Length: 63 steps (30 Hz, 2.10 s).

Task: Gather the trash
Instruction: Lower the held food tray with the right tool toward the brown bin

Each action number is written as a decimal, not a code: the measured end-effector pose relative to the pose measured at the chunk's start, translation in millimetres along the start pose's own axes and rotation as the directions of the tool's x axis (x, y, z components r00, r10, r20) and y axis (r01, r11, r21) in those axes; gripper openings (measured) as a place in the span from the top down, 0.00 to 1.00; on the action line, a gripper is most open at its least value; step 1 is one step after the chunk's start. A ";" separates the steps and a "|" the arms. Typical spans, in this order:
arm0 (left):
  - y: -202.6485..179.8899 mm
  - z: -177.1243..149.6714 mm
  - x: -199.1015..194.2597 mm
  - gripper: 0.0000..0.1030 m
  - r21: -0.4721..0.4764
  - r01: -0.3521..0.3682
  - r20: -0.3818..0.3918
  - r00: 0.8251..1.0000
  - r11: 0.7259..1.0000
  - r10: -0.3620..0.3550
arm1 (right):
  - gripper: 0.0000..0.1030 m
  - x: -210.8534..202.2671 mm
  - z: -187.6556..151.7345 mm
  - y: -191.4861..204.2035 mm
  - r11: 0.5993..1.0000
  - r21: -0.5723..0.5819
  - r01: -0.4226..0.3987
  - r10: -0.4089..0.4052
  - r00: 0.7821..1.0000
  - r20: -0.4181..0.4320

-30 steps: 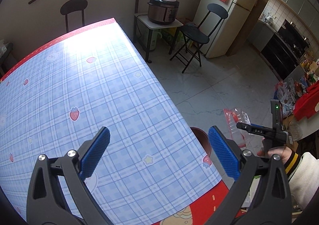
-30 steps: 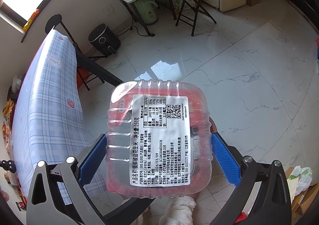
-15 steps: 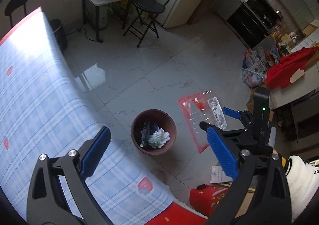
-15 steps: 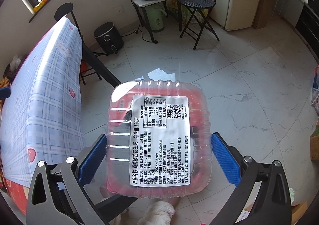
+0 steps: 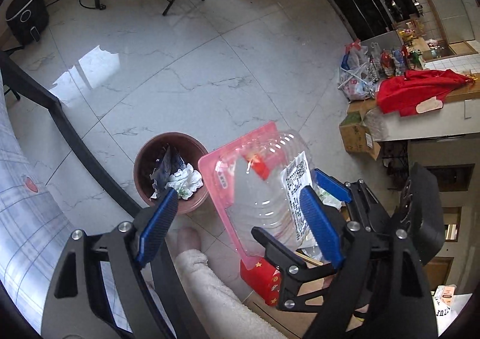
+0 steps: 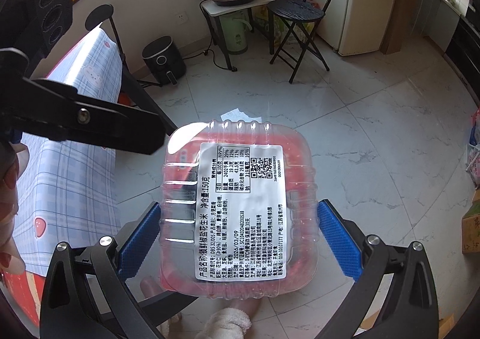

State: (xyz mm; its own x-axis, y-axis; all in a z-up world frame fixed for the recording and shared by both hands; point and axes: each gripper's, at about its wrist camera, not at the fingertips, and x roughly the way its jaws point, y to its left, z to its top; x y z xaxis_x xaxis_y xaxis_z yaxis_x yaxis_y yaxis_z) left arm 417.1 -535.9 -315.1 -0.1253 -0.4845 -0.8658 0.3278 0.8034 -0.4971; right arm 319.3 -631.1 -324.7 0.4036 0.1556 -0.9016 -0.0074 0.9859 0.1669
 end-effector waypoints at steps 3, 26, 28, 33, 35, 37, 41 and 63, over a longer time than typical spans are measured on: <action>-2.2 2.5 9.2 0.20 0.009 -0.042 0.001 0.999 0.999 0.042 | 0.04 -1.9 1.4 0.0 1.000 -0.006 -0.011 0.011 1.000 0.013; 13.9 3.0 12.4 0.23 -0.042 -0.048 -0.039 0.998 0.998 0.047 | 0.04 -1.8 2.9 12.4 0.998 -0.055 -0.029 0.030 0.999 0.017; 13.4 0.2 21.5 0.24 -0.059 -0.038 -0.078 0.996 0.998 0.033 | 0.04 -5.0 2.8 16.3 0.997 -0.070 -0.025 0.028 0.999 0.029; 22.3 -4.2 30.3 0.21 -0.111 -0.009 -0.102 0.995 0.994 -0.002 | 0.04 -8.2 4.8 17.9 0.995 -0.101 -0.010 0.016 0.998 0.053; 24.1 -3.6 33.6 0.21 -0.109 -0.028 -0.103 0.995 0.994 0.017 | 0.04 -8.5 6.5 18.7 0.993 -0.114 -0.006 0.013 0.998 0.064; 25.1 -2.5 36.5 0.21 -0.110 -0.035 -0.099 0.995 0.993 0.024 | 0.04 -7.2 7.8 18.7 0.993 -0.116 0.000 0.008 0.998 0.066; 27.5 0.7 41.3 0.21 -0.114 -0.068 -0.096 0.994 0.991 0.057 | 0.04 -3.4 7.2 16.4 0.994 -0.108 -0.005 0.012 0.998 0.064; 61.3 1.1 -57.8 0.31 -0.208 -0.062 0.146 0.985 0.976 0.094 | 0.04 24.3 20.6 9.2 0.995 0.012 -0.096 0.096 0.995 -0.017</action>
State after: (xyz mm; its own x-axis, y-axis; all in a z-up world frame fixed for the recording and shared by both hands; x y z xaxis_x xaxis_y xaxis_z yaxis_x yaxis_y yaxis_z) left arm 445.4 -459.0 -295.5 0.0446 -0.4522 -0.8908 0.1327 0.8865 -0.4433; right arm 348.0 -619.5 -336.9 0.3853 0.2505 -0.8882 -0.0352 0.9657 0.2571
